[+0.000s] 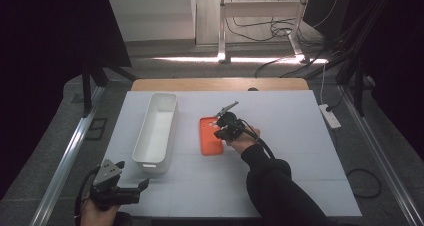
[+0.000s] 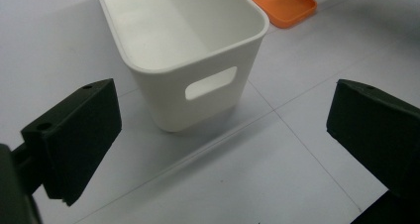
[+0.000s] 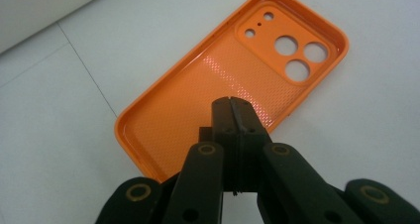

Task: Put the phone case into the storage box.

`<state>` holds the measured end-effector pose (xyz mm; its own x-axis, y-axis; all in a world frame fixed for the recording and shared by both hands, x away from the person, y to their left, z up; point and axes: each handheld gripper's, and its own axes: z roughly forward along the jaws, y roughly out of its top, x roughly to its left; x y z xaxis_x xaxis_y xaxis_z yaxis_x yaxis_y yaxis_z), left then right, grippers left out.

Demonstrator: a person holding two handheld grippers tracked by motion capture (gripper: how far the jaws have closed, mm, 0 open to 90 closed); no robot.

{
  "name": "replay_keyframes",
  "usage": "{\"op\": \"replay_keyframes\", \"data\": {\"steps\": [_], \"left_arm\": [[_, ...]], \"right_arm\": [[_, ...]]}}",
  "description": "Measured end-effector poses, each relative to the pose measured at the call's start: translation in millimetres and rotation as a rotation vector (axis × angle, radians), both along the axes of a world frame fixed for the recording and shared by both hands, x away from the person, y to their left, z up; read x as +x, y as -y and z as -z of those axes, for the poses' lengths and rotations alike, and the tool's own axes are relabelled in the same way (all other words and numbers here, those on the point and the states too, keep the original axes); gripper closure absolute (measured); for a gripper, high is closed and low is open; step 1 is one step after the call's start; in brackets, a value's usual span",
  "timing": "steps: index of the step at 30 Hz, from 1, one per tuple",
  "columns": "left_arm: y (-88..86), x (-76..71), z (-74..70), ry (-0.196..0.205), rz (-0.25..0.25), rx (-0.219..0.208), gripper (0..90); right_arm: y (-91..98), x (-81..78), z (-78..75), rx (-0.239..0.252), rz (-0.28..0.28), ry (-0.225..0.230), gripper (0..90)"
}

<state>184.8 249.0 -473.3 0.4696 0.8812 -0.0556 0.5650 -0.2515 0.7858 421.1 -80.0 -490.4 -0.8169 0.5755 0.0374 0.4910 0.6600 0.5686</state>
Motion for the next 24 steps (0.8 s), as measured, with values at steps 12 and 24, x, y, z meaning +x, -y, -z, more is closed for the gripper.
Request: {"op": "replay_keyframes", "data": {"steps": [12,24], "left_arm": [[0.1,-0.2,0.1,0.001,0.0,0.001,1.3],[0.1,-0.3,0.0,0.001,0.0,0.0,1.3]], "right_arm": [[-0.1,-1.5,17.5,-0.034,0.01,-0.022,89.5],[0.2,-4.6,20.9,-0.04,0.008,-0.03,89.6]]}}
